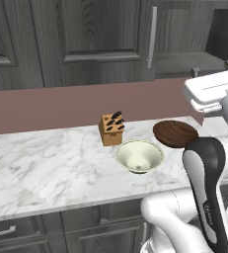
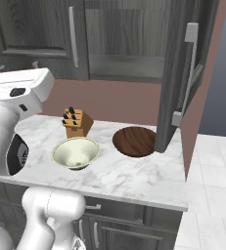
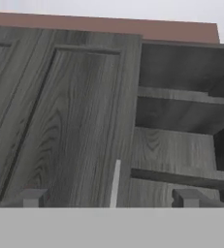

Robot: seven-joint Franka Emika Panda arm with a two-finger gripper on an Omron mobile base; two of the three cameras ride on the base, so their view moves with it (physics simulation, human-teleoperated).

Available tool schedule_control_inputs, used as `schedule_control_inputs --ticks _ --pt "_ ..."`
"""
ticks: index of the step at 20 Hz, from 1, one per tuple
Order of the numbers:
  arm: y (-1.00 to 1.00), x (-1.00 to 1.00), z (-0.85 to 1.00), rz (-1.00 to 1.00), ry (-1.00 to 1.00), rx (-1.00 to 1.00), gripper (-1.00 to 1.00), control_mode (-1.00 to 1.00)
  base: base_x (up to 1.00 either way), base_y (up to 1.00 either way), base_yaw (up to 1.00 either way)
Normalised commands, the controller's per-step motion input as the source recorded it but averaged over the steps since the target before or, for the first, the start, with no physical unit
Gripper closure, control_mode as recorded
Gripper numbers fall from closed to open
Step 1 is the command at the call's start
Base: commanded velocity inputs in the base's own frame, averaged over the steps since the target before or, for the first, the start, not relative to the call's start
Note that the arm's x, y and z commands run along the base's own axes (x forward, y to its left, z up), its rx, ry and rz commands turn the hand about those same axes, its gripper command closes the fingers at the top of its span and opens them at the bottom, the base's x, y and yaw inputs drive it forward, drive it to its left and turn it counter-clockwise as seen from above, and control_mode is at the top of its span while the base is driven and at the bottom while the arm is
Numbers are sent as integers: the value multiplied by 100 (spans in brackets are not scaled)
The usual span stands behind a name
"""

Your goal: Open the cabinet. Pick the bowls from the counter and place them in the cabinet. Then close the cabinet.

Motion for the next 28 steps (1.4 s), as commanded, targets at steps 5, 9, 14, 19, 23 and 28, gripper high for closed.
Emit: schedule_control_inputs --ticks 5,9,14,19,23,28 --pt "0 50 0 -7 -3 9 -100 -100 0 0 0" --pt "0 43 0 -6 4 8 -100 -100 0 0 0" --pt "0 41 0 -1 15 7 -100 -100 0 0 0" --pt "0 33 0 0 29 1 -100 -100 0 0 0" --pt "0 47 -6 0 22 0 -100 -100 0 0 0" --pt "0 62 -17 0 11 0 -100 -100 0 0 0"
